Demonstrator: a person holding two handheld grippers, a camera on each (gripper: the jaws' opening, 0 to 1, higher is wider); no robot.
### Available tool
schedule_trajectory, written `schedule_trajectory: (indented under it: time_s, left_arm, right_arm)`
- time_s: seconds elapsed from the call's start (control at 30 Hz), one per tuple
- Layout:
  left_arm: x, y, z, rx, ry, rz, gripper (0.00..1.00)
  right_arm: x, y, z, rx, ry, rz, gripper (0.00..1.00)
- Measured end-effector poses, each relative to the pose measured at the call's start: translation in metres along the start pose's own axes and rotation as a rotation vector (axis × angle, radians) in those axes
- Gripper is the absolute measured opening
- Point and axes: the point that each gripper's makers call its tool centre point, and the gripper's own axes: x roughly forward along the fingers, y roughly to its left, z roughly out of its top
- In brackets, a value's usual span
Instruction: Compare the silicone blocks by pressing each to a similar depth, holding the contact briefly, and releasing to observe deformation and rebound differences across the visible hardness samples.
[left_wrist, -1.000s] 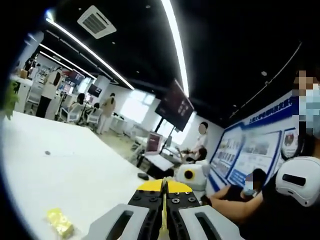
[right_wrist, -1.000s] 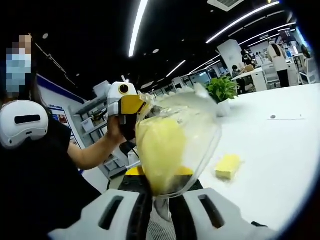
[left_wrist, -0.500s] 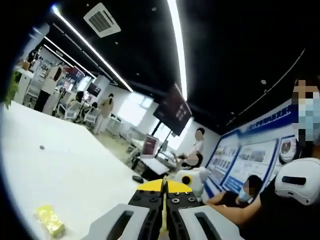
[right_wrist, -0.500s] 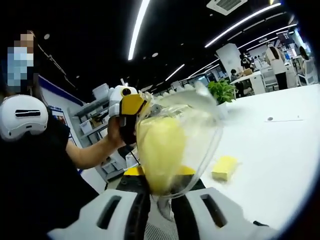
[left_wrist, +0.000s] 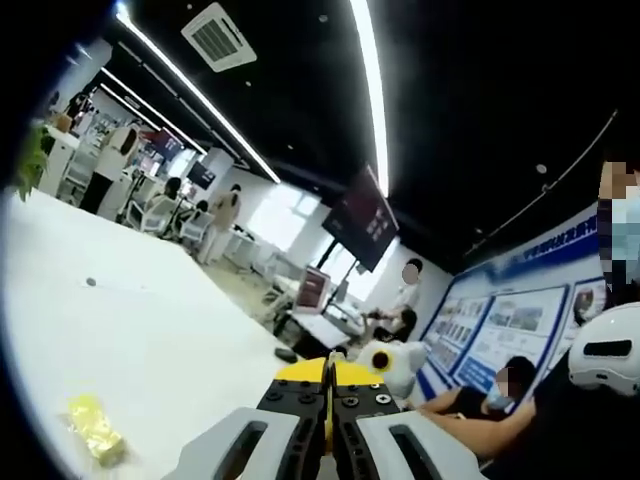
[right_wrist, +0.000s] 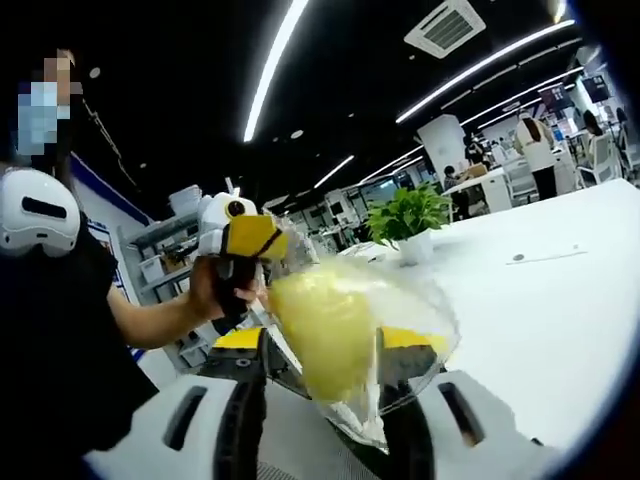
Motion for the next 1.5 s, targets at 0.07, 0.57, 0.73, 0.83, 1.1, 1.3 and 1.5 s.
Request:
schedule_trajectory:
  time_s: [0.07,0.57,0.73,0.83,1.1,1.3,1.5]
  left_arm:
    - [0.002,0.009,-0.008,-0.009,0.018,0.021,0.0]
    - [0.007,0.043,-0.031,-0.197,0.001,0.064,0.0]
    - [0.011,0.06,-0.039,-0.193,-0.009,0.086,0.0]
    - [0.017,0.069,-0.049,-0.16,0.029,0.118,0.0]
    - [0.031,0.095,-0.065,-0.212,0.055,0.17,0.0]
    - [0.044,0.109,-0.068,-0.273,0.042,0.157,0.0]
    - [0.056,0.117,-0.077,-0.29,0.046,0.17,0.0]
  right_arm:
    - [-0.005,-0.013,-0.006,-0.011,0.003,-0.045,0.45]
    - [-0.026,-0.052,-0.05,0.058,0.033,-0.247,0.56]
    - [-0.037,-0.066,-0.05,0.07,-0.007,-0.327,0.6]
    - [-0.044,-0.076,-0.059,0.088,0.001,-0.382,0.62]
    - [-0.048,-0.092,-0.081,0.047,0.067,-0.509,0.66]
    - [-0.049,-0.101,-0.094,0.021,0.09,-0.553,0.68]
    - [-0.052,-0.106,-0.1,0.027,0.09,-0.578,0.72]
